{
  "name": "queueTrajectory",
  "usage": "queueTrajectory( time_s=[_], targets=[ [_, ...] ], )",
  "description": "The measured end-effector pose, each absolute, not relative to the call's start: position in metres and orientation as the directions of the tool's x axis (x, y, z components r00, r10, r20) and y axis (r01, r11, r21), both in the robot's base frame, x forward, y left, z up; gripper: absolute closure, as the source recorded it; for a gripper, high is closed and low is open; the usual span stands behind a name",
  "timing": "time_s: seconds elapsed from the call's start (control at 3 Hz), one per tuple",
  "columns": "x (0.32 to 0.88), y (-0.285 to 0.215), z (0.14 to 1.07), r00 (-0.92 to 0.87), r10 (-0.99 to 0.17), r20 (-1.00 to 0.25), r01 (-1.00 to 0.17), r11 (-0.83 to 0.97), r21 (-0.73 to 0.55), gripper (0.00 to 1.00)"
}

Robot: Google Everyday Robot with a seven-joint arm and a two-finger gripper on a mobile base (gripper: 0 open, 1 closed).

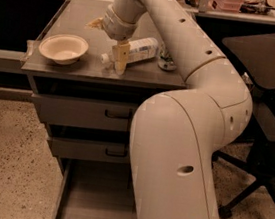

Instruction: Place blue plastic bottle into bottom drawer

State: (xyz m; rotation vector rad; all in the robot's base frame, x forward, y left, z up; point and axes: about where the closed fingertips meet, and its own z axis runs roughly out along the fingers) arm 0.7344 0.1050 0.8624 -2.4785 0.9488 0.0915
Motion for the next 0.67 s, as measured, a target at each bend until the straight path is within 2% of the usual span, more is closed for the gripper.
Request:
queueTrajectory(
  time_s=[0.67],
  targets=[
    [0.741, 0.078, 0.871, 0.729, -0.665, -0.161, -0.668, -0.642, -0.376, 0.0]
  ],
)
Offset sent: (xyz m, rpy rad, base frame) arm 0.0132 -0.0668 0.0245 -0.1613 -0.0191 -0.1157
